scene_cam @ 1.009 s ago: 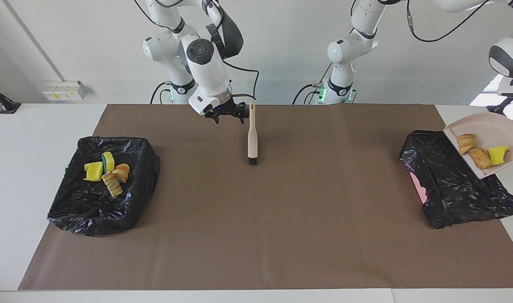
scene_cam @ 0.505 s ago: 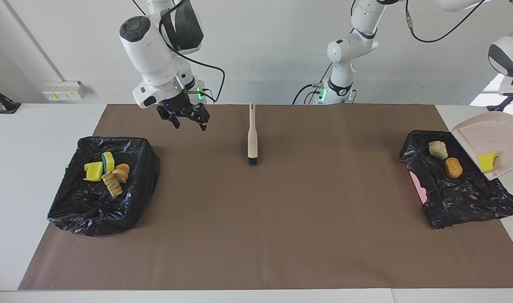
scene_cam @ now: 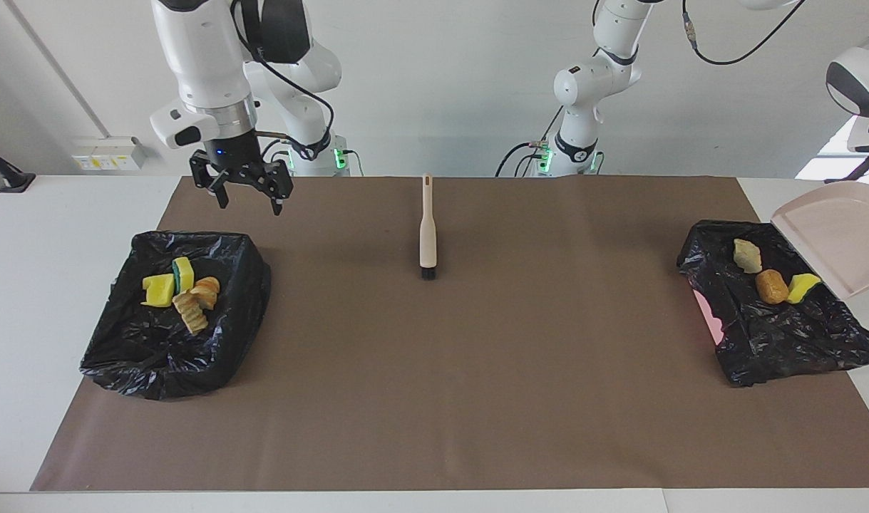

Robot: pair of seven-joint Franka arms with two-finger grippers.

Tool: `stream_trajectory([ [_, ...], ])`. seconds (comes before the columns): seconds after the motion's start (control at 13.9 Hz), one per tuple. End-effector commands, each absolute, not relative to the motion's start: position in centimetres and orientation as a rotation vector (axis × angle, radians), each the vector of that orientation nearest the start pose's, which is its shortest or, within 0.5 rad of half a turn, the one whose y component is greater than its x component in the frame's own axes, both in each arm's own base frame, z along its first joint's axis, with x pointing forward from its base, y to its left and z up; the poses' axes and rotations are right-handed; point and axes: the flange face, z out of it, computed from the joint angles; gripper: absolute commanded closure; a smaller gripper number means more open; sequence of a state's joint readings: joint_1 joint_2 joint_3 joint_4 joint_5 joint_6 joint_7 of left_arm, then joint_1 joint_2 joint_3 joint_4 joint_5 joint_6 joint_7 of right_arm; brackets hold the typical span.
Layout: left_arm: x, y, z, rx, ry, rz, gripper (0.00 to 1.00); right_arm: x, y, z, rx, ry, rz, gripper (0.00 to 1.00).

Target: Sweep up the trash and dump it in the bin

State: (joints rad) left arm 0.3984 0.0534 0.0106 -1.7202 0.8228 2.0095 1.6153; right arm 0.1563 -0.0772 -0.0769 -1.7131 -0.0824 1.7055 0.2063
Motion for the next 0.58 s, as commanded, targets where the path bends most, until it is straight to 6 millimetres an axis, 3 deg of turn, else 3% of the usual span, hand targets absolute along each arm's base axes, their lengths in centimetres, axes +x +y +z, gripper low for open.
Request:
stream_trajectory([
  [0.0, 53.1, 27.2, 60.2, -1.842, 1.623, 0.651, 1.00, 53.7, 2.3, 63.5, -3.161, 0.176, -0.068, 0.00],
  [0.22, 52.6, 26.0, 60.1, -2.070, 1.613, 0.385, 1.00, 53.6, 2.5, 63.7, -3.158, 0.181, -0.070, 0.00],
  [0.36, 52.0, 24.9, 58.9, -2.233, 1.524, 0.333, 1.00, 53.6, 2.6, 63.6, -3.152, 0.169, -0.076, 0.00],
  [0.5, 50.7, 21.1, 56.7, -2.424, 1.431, 0.213, 1.00, 54.1, 2.6, 63.8, -3.113, 0.175, -0.102, 0.00],
])
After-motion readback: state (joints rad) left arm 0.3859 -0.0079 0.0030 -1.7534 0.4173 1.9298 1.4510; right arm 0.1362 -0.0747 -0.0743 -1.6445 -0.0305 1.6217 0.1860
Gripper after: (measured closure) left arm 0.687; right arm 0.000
